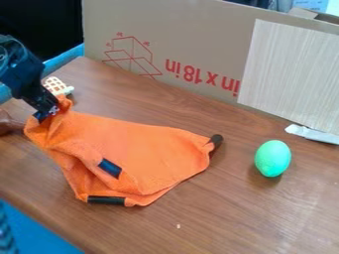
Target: Unfold the cloth from right to left
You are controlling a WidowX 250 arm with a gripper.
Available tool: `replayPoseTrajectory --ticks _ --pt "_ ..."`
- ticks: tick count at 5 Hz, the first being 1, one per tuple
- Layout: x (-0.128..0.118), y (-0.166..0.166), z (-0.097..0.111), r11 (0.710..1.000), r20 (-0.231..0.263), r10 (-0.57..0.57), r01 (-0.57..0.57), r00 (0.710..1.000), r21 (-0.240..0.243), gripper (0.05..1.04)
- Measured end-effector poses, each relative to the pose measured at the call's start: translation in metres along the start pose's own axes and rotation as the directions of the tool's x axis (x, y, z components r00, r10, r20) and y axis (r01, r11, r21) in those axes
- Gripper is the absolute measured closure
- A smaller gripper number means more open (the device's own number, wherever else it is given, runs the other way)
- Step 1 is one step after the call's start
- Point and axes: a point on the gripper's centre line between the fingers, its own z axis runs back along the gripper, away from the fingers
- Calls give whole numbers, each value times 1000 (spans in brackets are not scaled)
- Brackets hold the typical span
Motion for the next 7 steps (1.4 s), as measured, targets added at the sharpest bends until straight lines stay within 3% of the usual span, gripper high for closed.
replayPoseTrajectory --ticks 2,3,4,5,6,7 --pt "5 19 -9 982 -26 -187 187 982 -11 991" --pt "4 24 -14 958 -91 -286 283 954 -46 822" --pt "5 24 -12 938 -127 -346 339 929 -78 522" --pt "10 23 -12 946 -199 -325 318 924 -69 242" --pt "20 10 -6 946 -233 -323 317 917 -67 77" --pt "42 -23 14 924 -212 -383 375 899 -80 81"
